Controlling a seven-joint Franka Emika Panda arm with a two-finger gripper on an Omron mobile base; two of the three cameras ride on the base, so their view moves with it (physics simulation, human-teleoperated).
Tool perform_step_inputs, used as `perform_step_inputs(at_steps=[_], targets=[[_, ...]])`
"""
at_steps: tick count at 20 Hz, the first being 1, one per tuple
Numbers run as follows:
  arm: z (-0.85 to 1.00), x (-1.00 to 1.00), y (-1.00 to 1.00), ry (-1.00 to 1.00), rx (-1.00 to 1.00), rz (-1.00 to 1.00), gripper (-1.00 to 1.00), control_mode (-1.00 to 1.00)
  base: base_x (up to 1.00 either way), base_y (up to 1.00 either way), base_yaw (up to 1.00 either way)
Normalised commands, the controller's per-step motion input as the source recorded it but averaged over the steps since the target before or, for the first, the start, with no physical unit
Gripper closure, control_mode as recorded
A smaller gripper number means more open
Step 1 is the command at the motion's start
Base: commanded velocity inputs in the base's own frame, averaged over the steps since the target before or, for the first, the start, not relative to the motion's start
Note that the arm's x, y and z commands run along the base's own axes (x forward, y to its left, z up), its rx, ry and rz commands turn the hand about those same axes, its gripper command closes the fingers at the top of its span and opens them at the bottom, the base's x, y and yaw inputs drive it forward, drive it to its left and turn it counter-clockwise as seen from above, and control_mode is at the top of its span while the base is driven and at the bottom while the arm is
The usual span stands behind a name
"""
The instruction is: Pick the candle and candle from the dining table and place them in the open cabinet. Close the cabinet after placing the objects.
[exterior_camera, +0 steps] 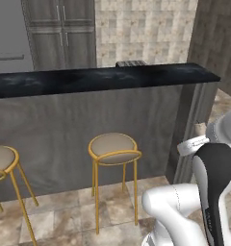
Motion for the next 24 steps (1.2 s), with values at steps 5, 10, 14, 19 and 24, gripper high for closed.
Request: perform_step_inputs(at_steps=[5,10,14,19,24], targets=[[0.00,0.00,0.00,0.00,0.00,0.00,1.00,1.00,0.08,-0.58,-0.09],[0.00,0.00,0.00,0.00,0.00,0.00,1.00,1.00,0.22,-0.58,-0.06],[0.00,0.00,0.00,0.00,0.00,0.00,1.00,1.00,0.26,-0.57,-0.02],[0.00,0.00,0.00,0.00,0.00,0.00,1.00,1.00,0.33,-0.56,0.00],[0.00,0.00,0.00,0.00,0.00,0.00,1.00,1.00,0.46,-0.56,0.00]])
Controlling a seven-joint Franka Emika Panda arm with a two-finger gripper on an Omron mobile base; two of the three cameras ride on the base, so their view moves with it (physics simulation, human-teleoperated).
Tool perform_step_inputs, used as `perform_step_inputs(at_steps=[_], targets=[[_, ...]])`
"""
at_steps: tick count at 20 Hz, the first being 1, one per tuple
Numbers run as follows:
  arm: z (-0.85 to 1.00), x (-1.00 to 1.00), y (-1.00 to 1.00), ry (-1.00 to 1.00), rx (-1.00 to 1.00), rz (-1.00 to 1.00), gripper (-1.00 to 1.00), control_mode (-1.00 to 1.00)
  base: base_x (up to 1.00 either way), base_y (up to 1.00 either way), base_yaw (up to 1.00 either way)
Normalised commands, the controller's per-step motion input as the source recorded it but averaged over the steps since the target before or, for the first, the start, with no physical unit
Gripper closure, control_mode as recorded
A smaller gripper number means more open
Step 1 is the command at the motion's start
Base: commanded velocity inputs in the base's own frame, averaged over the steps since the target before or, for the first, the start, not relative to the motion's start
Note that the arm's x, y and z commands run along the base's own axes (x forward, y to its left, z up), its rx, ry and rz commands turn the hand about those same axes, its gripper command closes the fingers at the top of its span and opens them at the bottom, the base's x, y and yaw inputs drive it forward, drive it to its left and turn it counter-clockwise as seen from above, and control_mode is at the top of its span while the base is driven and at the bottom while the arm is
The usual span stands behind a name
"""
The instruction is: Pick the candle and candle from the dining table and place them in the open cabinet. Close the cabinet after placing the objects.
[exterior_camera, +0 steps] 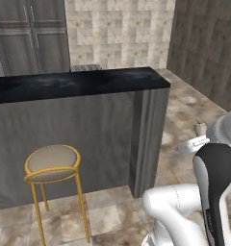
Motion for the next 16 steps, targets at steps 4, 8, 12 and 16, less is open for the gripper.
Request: perform_step_inputs(at_steps=[4,8,12,16], targets=[[0.00,0.00,0.00,0.00,0.00,0.00,1.00,1.00,0.50,-0.56,0.00],[0.00,0.00,0.00,0.00,0.00,0.00,1.00,1.00,0.49,-0.58,0.00],[0.00,0.00,0.00,0.00,0.00,0.00,1.00,1.00,0.42,-0.61,0.00],[0.00,0.00,0.00,0.00,0.00,0.00,1.00,1.00,0.29,-0.67,0.00]])
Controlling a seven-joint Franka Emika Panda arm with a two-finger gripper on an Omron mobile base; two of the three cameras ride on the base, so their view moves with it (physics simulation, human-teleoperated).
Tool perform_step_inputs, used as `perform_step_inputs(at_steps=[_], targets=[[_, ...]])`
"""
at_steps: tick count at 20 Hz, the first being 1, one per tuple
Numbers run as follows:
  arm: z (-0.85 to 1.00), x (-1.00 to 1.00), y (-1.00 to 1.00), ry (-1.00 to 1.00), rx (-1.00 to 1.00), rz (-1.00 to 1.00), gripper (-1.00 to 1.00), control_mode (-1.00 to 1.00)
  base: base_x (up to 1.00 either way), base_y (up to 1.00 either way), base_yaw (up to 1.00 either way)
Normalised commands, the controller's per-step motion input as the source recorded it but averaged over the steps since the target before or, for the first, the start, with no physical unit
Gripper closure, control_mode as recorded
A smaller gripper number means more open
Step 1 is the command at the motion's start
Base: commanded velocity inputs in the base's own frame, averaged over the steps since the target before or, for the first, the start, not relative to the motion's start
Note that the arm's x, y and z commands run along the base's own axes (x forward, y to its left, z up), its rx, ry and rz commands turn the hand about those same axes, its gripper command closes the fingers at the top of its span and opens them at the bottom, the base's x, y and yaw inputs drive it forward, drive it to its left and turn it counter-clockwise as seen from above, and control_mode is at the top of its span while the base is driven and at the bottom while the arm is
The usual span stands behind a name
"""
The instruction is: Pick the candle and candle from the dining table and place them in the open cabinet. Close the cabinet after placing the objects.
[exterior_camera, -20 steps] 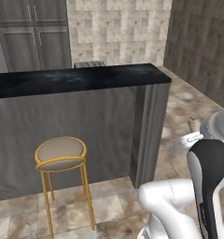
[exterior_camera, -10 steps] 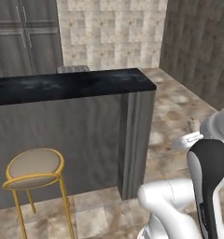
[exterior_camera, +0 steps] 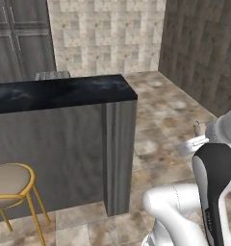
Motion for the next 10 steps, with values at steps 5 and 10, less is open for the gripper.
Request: perform_step_inputs(at_steps=[5,10], targets=[[0.00,0.00,0.00,0.00,0.00,0.00,1.00,1.00,0.20,-0.67,0.00],[0.00,0.00,0.00,0.00,0.00,0.00,1.00,1.00,0.21,-0.65,0.00]])
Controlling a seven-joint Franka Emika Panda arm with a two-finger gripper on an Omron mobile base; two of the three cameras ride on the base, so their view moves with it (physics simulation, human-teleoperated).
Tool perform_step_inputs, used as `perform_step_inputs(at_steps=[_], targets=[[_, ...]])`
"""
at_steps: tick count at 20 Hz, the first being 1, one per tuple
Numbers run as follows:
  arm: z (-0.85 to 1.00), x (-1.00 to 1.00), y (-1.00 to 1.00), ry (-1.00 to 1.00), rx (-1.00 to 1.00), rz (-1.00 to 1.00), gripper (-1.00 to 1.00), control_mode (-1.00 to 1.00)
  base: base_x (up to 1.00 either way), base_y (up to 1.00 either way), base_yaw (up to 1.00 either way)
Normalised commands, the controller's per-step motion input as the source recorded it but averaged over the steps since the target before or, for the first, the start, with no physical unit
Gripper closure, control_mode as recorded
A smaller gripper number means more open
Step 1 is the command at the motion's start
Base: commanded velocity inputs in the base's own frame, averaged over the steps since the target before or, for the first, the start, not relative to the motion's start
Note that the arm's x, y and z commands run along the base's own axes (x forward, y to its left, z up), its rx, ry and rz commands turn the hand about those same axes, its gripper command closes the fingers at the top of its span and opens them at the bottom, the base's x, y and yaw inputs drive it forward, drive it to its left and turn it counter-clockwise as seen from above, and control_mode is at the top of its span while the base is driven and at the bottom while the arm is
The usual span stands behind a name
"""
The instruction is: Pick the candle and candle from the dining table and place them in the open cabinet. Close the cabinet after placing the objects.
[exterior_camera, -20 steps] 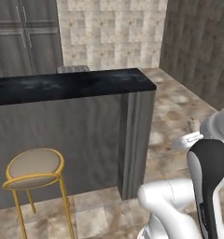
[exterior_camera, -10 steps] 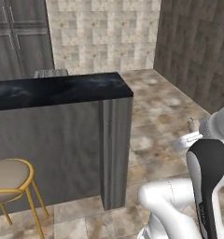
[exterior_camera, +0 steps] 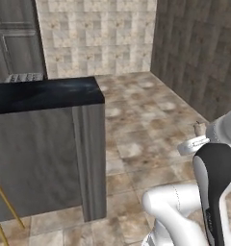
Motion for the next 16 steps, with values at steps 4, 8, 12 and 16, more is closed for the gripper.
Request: perform_step_inputs(at_steps=[4,8,12,16], targets=[[0.00,0.00,0.00,0.00,0.00,0.00,1.00,1.00,0.24,-0.62,0.00],[0.00,0.00,0.00,0.00,0.00,0.00,1.00,1.00,0.30,-0.59,0.00],[0.00,0.00,0.00,0.00,0.00,0.00,1.00,1.00,0.35,-0.56,0.00],[0.00,0.00,0.00,0.00,0.00,0.00,1.00,1.00,0.41,-0.51,0.01]])
